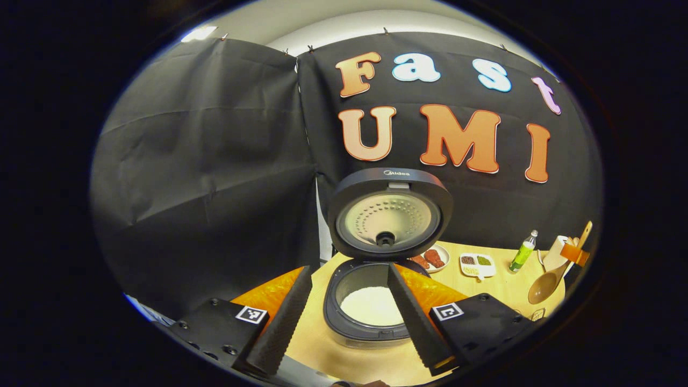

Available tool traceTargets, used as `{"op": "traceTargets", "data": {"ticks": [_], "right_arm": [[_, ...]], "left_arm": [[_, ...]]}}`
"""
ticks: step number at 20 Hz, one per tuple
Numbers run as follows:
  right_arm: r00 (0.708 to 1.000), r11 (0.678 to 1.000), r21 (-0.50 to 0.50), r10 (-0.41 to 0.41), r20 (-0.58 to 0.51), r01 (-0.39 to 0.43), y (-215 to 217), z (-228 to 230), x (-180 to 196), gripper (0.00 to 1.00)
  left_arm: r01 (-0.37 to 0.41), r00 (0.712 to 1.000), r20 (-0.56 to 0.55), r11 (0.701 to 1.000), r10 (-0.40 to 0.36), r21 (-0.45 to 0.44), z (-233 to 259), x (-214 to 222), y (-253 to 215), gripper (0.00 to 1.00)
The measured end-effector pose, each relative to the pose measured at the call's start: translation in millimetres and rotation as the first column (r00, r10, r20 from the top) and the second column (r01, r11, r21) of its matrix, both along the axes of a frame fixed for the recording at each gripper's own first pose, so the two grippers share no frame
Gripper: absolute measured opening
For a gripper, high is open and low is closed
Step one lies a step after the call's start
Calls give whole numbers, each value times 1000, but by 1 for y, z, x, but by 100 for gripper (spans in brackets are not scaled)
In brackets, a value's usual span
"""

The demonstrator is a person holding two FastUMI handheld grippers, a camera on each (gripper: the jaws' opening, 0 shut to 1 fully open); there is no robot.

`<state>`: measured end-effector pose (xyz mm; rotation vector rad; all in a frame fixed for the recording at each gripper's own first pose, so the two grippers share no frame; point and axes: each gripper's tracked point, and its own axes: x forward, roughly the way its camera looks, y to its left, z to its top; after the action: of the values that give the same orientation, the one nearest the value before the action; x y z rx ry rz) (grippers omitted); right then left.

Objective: Close the left gripper, press the button to open the rice cooker; take a wooden spoon from the chopstick holder with the right hand, scoop a spoonful of rice and pour it into the rice cooker, then put the wooden spoon back into the chopstick holder.

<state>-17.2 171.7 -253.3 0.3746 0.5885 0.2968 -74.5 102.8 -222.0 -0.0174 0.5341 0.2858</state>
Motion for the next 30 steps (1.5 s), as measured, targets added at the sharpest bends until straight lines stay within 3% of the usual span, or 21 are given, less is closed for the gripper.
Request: {"op": "traceTargets", "data": {"ticks": [2, 3, 4, 5, 6, 10, 11, 13, 23, 30], "right_arm": [[999, 999, -23, -27, -21, 27, -23, -12, -7, 12], [999, 999, -33, -44, -32, 43, -36, -19, -9, 12], [997, 997, -43, -61, -42, 59, -47, -24, -12, 12], [996, 996, -50, -78, -52, 75, -58, -29, -15, 12], [994, 994, -58, -93, -60, 90, -67, -34, -16, 12], [985, 988, -72, -143, -96, 137, -95, -54, -24, 12], [983, 987, -73, -151, -105, 143, -100, -59, -28, 12], [979, 985, -78, -163, -120, 154, -107, -71, -35, 12], [946, 976, -85, -216, -243, 201, -120, -134, -67, 12], [922, 980, -107, -193, -335, 167, -121, -159, -91, 14]], "left_arm": [[12, 1000, -3, 1000, -12, -1, 1, 4, -10, 89], [17, 1000, -6, 1000, -17, 0, 1, 4, -15, 95], [22, 1000, -5, 1000, -22, 0, 2, 6, -20, 89], [26, 1000, -4, 1000, -26, 1, 4, 8, -25, 95], [30, 1000, -3, 1000, -30, 3, 6, 9, -30, 91], [52, 999, 0, 998, -53, 18, 10, 13, -47, 94], [59, 998, 1, 998, -59, 23, 12, 14, -52, 100], [67, 998, 2, 997, -67, 31, 15, 16, -57, 95], [102, 995, 12, 992, -103, 76, 29, 33, -71, 95], [68, 996, 58, 993, -74, 98, 53, 73, -45, 100]]}}
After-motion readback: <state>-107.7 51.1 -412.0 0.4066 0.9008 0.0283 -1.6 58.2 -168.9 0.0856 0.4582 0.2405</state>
